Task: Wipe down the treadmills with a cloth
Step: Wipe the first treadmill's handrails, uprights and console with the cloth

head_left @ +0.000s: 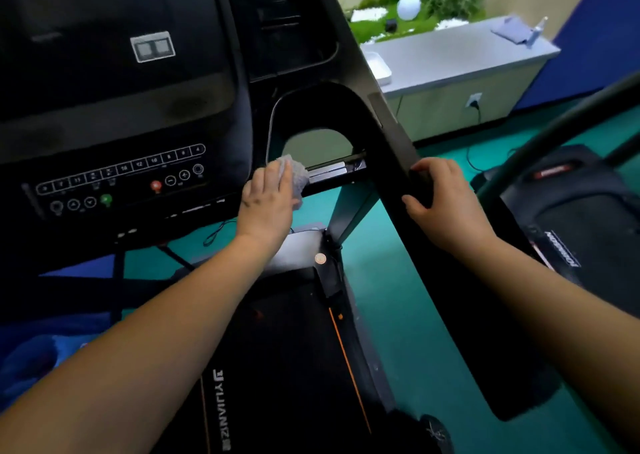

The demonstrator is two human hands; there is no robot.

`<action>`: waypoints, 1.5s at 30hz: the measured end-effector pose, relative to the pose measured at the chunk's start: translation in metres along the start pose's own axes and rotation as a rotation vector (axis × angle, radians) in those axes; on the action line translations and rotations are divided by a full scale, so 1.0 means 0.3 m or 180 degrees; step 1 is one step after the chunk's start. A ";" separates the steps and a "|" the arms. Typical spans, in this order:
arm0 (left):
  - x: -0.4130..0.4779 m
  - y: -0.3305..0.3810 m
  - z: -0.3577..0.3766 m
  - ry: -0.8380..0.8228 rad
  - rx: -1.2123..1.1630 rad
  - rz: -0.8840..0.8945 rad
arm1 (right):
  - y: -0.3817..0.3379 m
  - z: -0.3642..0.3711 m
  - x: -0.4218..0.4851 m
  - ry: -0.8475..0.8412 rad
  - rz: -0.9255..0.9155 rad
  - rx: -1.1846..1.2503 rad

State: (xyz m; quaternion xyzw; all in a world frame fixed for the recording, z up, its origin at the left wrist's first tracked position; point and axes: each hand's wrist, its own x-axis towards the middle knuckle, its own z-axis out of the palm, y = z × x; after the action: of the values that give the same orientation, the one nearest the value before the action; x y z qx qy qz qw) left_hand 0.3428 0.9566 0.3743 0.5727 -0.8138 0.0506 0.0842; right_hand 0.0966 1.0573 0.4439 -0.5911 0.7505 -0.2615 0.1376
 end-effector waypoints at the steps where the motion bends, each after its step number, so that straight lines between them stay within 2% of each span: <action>1: 0.009 0.004 -0.001 -0.0018 0.0034 0.0074 | 0.001 -0.001 0.001 0.0011 0.0004 0.0001; 9: 0.140 0.140 0.019 0.0257 0.0656 0.0634 | -0.002 0.001 0.005 -0.0040 0.0122 -0.0072; 14: 0.040 0.000 0.018 0.0427 0.0475 0.0407 | -0.004 -0.001 0.005 -0.0068 0.0148 -0.0035; 17: 0.029 -0.049 0.024 0.0520 0.0742 0.0497 | 0.002 0.010 0.010 -0.0043 0.0162 -0.0020; 27: 0.224 0.286 0.041 0.0344 0.0620 0.0905 | -0.008 0.022 0.009 0.0006 0.0432 -0.0122; 32: 0.145 0.075 0.018 0.0235 0.0433 0.0922 | -0.015 0.020 0.012 -0.0027 0.0552 -0.0149; 36: 0.093 -0.025 0.016 0.0369 0.0987 0.1020 | -0.023 0.018 0.012 -0.0029 0.0662 -0.0210; 38: 0.115 0.022 0.017 0.0387 0.1190 0.1157 | -0.026 0.020 0.013 -0.0061 0.0689 -0.0231; 41: 0.179 0.160 0.034 0.0305 0.1114 0.1264 | -0.029 0.019 0.015 -0.0012 0.0702 -0.0268; 45: 0.245 0.315 0.048 0.0155 0.0935 0.1109 | -0.032 0.020 0.017 -0.0006 0.0732 -0.0256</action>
State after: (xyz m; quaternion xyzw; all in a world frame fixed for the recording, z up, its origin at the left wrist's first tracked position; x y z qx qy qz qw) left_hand 0.2286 0.9182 0.3757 0.4283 -0.8821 0.1961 0.0095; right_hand 0.1061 1.0495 0.4448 -0.5063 0.8232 -0.2131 0.1436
